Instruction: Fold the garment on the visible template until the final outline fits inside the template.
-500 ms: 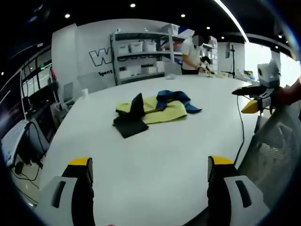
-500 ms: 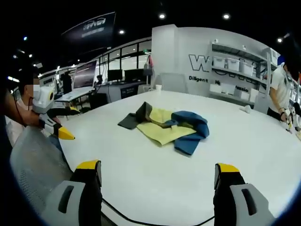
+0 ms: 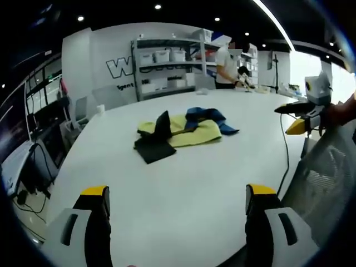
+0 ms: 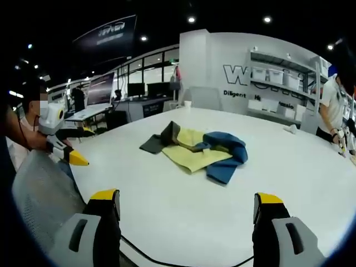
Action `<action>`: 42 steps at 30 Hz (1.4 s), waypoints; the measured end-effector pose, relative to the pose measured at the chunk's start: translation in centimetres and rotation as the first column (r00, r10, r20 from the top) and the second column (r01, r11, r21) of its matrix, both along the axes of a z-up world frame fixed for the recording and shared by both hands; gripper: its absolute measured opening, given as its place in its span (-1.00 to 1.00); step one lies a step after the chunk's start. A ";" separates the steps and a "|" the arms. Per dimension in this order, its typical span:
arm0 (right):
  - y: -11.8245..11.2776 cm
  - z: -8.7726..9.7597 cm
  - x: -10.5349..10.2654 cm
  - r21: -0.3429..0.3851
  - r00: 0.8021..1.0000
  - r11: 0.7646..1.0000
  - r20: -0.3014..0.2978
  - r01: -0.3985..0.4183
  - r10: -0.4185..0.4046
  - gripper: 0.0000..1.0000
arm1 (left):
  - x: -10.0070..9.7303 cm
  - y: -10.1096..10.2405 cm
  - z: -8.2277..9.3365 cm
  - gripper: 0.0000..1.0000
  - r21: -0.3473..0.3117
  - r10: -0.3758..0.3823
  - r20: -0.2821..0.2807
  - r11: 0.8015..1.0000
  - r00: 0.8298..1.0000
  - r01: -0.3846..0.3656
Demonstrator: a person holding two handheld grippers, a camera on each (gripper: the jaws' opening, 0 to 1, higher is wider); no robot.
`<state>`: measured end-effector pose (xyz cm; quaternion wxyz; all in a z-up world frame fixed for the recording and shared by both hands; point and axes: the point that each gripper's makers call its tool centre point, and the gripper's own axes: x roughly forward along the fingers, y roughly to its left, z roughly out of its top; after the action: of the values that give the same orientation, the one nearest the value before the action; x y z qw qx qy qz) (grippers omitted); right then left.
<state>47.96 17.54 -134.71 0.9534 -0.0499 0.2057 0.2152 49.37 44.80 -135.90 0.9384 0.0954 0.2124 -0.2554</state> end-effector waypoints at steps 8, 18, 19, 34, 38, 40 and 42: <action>0.3 0.0 -0.1 0.002 1.000 1.000 0.000 -0.014 0.014 0.98 | -0.1 0.0 0.0 0.98 0.000 0.001 -0.002 1.000 1.000 -0.001; 0.4 0.0 -0.2 0.002 1.000 1.000 -0.002 -0.020 0.020 0.98 | 0.0 0.0 0.1 0.98 -0.007 0.001 0.003 1.000 1.000 -0.001; 0.4 0.0 -0.2 0.001 1.000 1.000 -0.002 -0.020 0.020 0.98 | 0.0 0.0 0.1 0.98 -0.007 0.001 0.004 1.000 1.000 -0.001; 0.2 0.2 0.1 0.000 1.000 1.000 0.008 -0.010 0.010 0.98 | -0.2 -0.3 0.0 0.98 -0.004 -0.014 -0.004 1.000 1.000 0.014; 0.3 0.2 0.0 -0.004 1.000 1.000 0.007 -0.016 0.016 0.98 | -0.1 -0.2 0.0 0.98 -0.009 -0.010 -0.016 1.000 1.000 0.010; 0.3 0.3 0.1 -0.004 1.000 1.000 0.008 -0.017 0.017 0.98 | -0.3 -0.4 -0.2 0.98 0.001 -0.024 -0.025 1.000 0.999 0.025; 0.3 0.4 0.0 -0.002 1.000 1.000 0.007 -0.018 0.018 0.98 | -0.4 -0.6 -0.3 0.98 0.014 -0.042 -0.027 0.999 0.999 0.042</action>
<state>48.01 17.87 -134.36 0.9520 -0.0532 0.2022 0.2236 49.02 44.20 -136.20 0.9292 0.1035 0.2247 -0.2746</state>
